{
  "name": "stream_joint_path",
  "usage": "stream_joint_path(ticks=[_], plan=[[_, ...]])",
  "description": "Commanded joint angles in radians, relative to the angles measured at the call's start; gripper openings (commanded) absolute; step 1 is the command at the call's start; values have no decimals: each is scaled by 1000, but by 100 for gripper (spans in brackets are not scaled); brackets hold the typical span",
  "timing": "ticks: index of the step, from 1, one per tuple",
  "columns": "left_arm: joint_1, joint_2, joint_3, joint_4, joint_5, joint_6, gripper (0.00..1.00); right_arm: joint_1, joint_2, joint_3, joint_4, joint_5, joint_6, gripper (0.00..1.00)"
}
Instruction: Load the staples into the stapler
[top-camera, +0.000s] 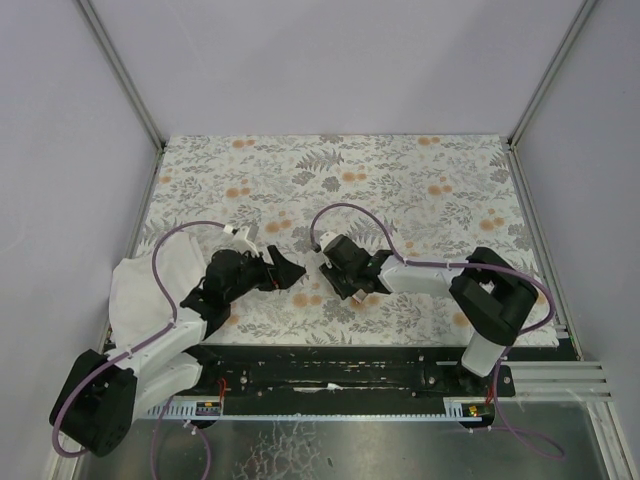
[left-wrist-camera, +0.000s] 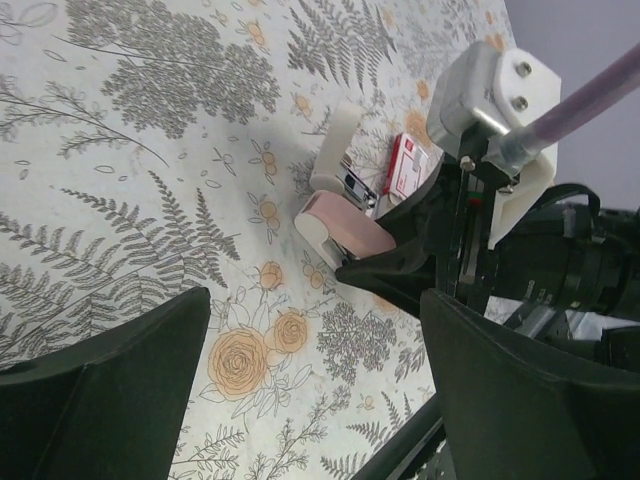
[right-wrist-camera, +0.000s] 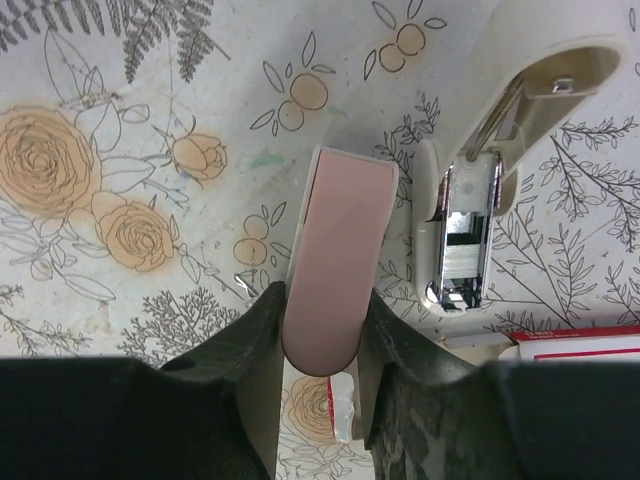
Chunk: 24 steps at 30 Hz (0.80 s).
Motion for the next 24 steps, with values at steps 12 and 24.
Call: stream_joint_path(ticks=[12,24], plan=[[-65,46,-90,408,451,141,86,6,-350,-43,-177,-392,-172,16],[-132,96,-103,601,662,67,90,6,-463,-28,-242,-709,-180,16]])
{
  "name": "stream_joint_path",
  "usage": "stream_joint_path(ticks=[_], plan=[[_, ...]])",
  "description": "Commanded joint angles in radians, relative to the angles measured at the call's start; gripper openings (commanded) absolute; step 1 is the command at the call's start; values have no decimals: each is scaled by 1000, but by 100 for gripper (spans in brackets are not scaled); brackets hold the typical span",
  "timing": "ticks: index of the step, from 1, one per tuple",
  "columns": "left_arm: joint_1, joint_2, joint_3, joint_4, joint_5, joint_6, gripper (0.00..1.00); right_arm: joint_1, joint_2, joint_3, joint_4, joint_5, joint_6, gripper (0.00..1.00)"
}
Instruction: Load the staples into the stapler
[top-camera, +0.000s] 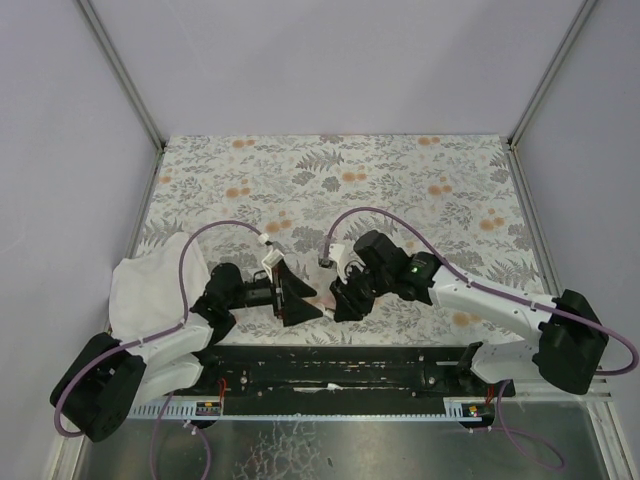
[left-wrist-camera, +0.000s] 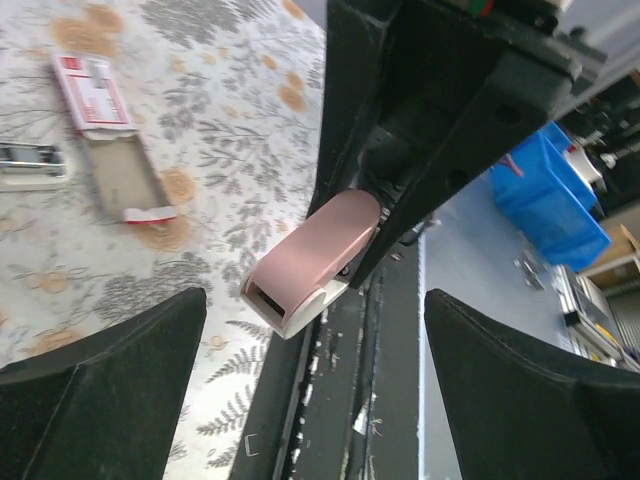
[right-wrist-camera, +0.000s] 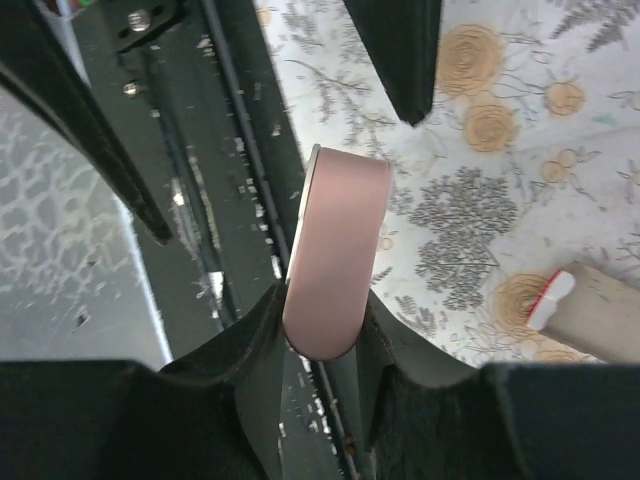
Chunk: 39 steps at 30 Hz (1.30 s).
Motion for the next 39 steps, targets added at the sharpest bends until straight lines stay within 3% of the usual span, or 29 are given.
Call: stream_joint_path(ticks=[1,7,14,26,30,32,33,36,39], plan=[[-56,15,16,109,105,-9,90,5,-60,36,-21,-167,-17,16],[-125,35,42,119,153,-13,85,6,-64,66,-54,-248,-32,16],[-136,64,39,195,190,-60,58,7,-65,86,-71,-316,-41,16],[-139,82,48,209,205,-78,35,6,-29,106,-112,-358,-64,14],[-146,100,59,204,215,-78,16,6,-28,115,-119,-338,-70,16],[-151,105,62,202,216,-77,5,5,-43,109,-99,-301,-48,22],[-154,102,63,200,213,-76,1,6,-57,105,-81,-272,-32,32],[-158,61,58,171,160,-54,0,6,-130,71,-5,-147,37,66],[-174,-15,54,90,38,13,0,3,-237,11,106,-27,141,90]])
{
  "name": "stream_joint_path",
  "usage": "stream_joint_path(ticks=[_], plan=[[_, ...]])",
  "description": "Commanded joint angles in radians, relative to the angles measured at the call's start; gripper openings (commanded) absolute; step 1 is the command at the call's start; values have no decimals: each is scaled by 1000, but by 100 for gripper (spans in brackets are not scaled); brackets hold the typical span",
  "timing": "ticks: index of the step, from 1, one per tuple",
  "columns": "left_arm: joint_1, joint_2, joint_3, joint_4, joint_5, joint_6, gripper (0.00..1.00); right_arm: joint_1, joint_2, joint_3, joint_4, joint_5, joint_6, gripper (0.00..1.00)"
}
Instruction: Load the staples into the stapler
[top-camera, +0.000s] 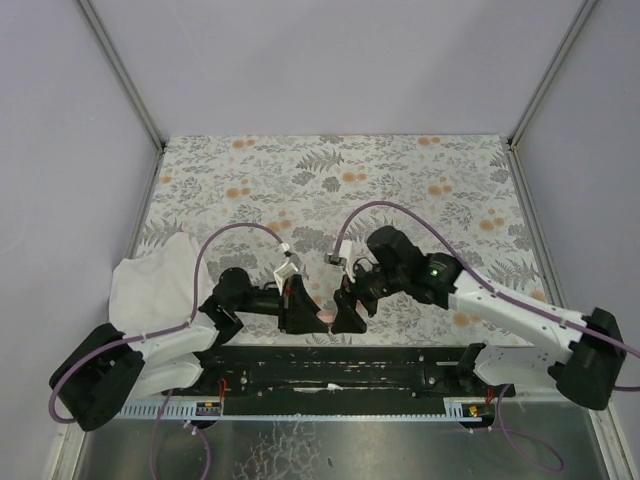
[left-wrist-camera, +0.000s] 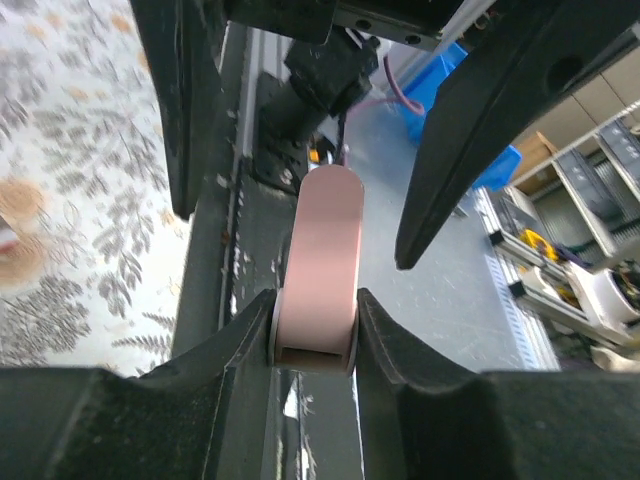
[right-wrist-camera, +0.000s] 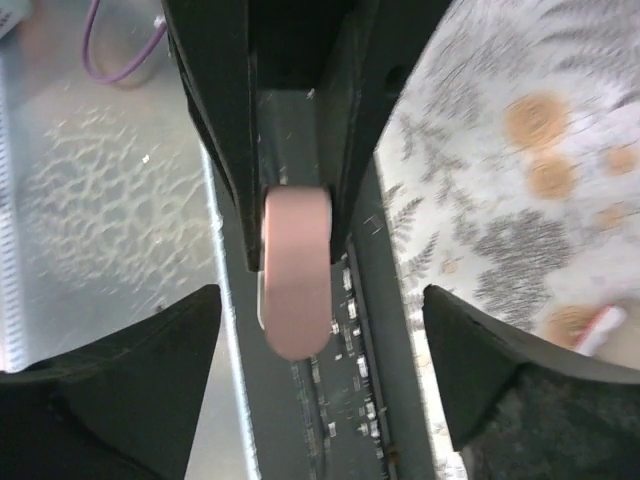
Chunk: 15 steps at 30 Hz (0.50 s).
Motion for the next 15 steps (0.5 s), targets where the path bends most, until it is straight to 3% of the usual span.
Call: stream_joint_path(ticks=[1,2,7,10,15], plan=[[-28,-114,19,-44,-193,97,0,-1,-185,-59,214,218,149,96],[-32,-139,16,-52,-242,117,0,-4,-219,-85,254,253,205,99],[-47,-219,-1,-56,-437,200,0,-12,-339,-173,423,413,496,99],[-56,-229,-6,-39,-492,227,0,-11,-393,-254,589,462,697,99],[-69,-227,-3,-26,-524,246,0,-11,-414,-328,661,571,953,99]])
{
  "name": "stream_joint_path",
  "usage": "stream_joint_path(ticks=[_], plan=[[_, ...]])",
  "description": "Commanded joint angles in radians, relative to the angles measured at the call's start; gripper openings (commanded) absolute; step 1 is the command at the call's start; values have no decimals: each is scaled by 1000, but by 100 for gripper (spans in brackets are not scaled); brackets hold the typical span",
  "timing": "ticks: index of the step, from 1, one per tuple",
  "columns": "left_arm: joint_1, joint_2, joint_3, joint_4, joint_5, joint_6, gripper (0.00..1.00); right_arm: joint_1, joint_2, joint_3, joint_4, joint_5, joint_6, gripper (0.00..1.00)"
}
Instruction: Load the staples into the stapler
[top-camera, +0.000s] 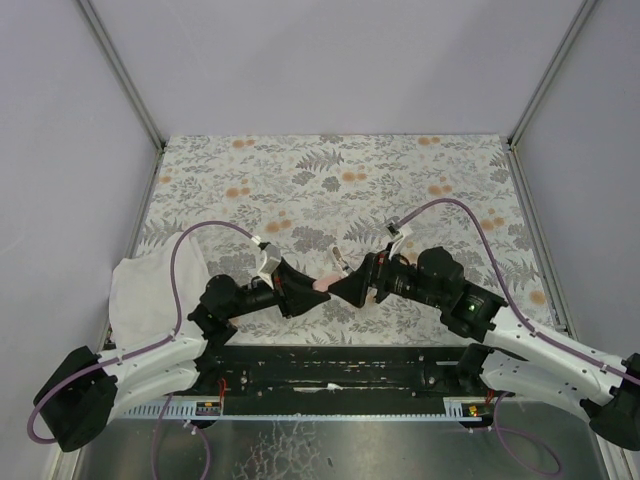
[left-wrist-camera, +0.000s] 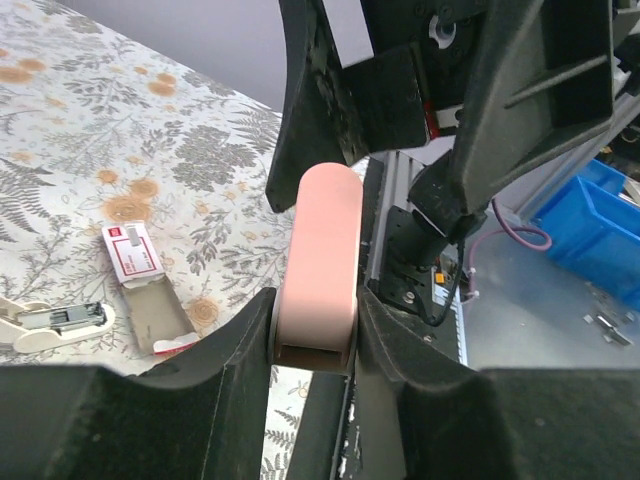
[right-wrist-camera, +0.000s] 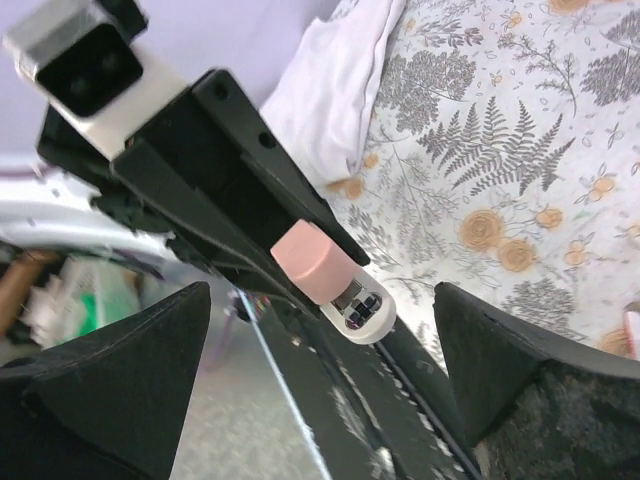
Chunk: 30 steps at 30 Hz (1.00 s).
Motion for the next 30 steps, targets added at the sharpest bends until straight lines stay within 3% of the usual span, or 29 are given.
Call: stream_joint_path(ticks=[1,13,16,21,23,26,30], plan=[[-18,-13,-5,34,-88,60,0,-5,-18,-52,180,133,321,99],[-41,-5,-6,62,-95,77,0,-4,149,-107,388,8,557,98],[-49,2,-5,62,-90,84,0,-5,168,-96,396,-1,562,80],[-59,2,0,29,-109,114,0,-4,166,-105,392,-4,591,22],[-61,3,7,7,-118,128,0,-5,167,-105,388,-12,601,3],[-65,4,19,-27,-119,148,1,-4,166,-111,380,-11,607,0],[-68,7,52,-127,-116,191,20,-4,152,-113,358,17,592,0]])
